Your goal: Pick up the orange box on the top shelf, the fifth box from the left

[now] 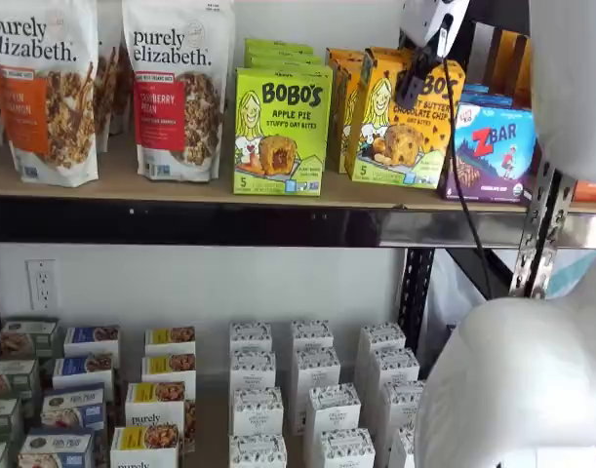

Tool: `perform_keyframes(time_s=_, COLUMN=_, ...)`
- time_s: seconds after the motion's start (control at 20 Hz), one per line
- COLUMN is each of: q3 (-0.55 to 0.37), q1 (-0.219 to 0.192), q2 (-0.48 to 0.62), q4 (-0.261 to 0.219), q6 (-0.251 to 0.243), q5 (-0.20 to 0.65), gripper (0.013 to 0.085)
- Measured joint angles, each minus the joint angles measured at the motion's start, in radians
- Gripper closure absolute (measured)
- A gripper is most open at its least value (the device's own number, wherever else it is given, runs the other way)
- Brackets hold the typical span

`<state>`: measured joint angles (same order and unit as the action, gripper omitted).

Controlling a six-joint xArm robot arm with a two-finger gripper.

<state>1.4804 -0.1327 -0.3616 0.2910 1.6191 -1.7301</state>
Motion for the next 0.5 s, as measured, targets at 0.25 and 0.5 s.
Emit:
perform_keyframes(time_s=0.25, q3=-0.024, q1=0.017, q2=-0.047, q4=-0.026, q6=-0.015, q5=-0.041, gripper=0.061)
perform_keyframes(time_s=0.5, q3=-0.083, q1=0.039, q2=-0.112, q4=-0.059, q6=-0.028, q5=-0.045, gripper=0.061)
